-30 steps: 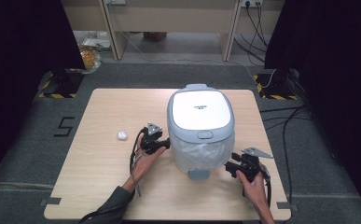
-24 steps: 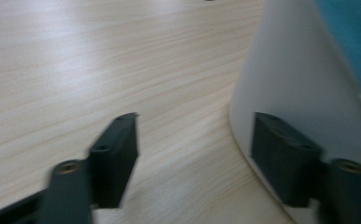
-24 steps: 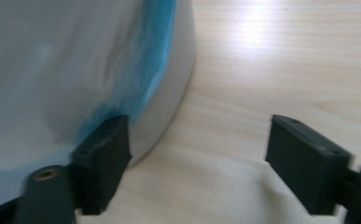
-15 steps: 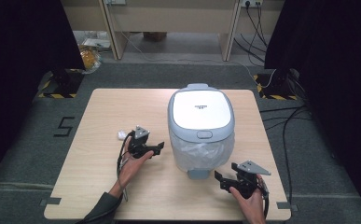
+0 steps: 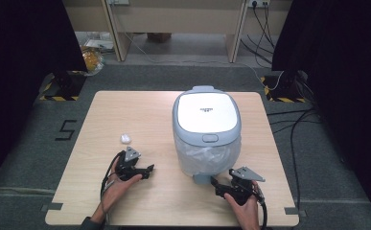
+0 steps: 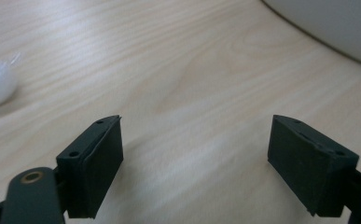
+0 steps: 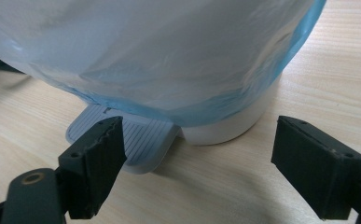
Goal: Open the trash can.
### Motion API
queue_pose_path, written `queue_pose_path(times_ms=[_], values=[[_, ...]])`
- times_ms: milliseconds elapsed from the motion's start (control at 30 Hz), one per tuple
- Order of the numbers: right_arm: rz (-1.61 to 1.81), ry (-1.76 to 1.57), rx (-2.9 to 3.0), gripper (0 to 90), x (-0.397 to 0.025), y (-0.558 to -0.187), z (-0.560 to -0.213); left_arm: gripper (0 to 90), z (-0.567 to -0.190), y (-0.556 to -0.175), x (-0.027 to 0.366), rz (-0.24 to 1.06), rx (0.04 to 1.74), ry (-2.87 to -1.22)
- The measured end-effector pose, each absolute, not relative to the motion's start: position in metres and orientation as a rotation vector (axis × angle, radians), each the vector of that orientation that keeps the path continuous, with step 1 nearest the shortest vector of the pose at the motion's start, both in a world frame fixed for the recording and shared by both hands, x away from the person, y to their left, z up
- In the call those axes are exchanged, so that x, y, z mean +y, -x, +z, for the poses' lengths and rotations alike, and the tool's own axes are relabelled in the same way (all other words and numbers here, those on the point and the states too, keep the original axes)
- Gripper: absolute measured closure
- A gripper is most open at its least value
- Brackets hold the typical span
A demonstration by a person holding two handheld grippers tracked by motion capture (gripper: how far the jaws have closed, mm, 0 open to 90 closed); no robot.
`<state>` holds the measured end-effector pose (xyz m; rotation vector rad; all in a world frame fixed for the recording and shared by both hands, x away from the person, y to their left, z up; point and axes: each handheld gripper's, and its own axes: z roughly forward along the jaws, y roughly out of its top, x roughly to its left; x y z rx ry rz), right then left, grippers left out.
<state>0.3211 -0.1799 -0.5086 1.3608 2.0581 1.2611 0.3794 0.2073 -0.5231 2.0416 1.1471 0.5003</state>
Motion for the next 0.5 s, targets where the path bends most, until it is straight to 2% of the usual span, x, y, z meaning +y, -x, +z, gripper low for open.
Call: queue_pose_path(times_ms=[500], values=[[1.202, -1.347, 2.032, 16.8, -0.171, -0.319, -0.512, 15.3, -0.524, -0.368, 0.212, 0.468, 1.118, -2.057]])
